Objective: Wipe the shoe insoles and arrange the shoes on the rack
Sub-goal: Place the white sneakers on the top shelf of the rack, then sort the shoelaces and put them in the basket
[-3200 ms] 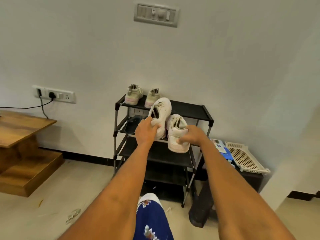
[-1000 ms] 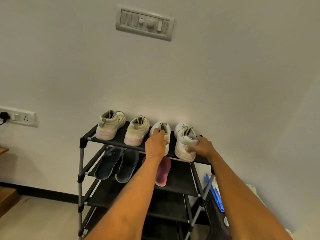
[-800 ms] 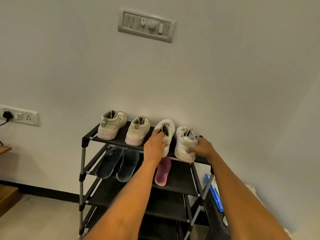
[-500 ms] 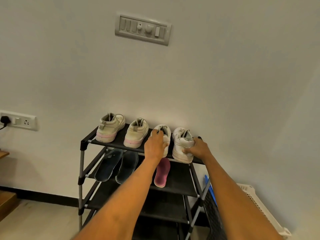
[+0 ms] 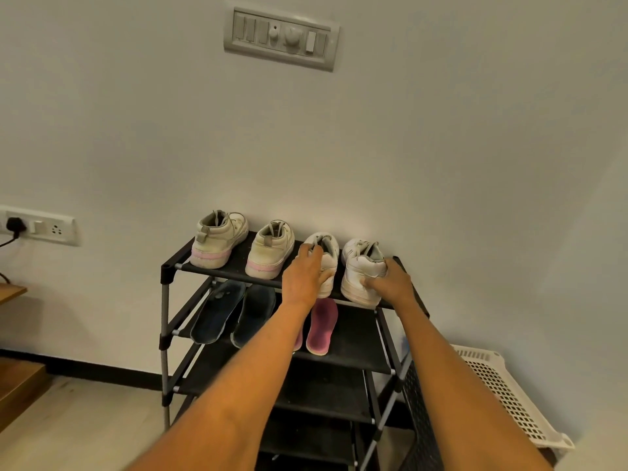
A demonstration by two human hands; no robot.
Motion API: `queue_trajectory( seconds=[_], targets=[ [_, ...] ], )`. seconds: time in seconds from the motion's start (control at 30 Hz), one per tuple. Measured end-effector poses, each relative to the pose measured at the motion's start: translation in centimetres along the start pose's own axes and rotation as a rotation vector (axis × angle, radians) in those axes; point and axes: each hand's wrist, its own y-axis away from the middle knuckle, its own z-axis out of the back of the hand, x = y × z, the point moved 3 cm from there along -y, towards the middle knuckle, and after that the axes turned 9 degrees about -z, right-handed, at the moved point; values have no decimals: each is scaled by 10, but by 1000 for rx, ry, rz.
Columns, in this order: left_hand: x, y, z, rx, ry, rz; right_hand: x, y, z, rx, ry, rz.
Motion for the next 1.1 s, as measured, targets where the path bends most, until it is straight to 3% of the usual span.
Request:
queue_trajectory(
  seconds=[0.27, 0.43, 0.5, 0.73, 1.0, 1.1],
  targets=[
    [0, 0, 0, 1, 152, 17, 4, -4, -3, 2, 51, 33],
    [16, 51, 11, -90, 311, 19, 17, 42, -10, -546, -88, 205],
    [32, 86, 9, -92, 304, 47, 20, 68, -31, -586, -95, 242],
    [92, 215, -37, 66, 292, 149, -21, 160, -183, -279, -184, 295],
    [116, 332, -166, 505, 328, 328, -137, 203, -335, 208, -37, -259],
    [121, 386, -230, 679, 313, 419, -202, 209, -382, 369, 50, -386]
  ],
)
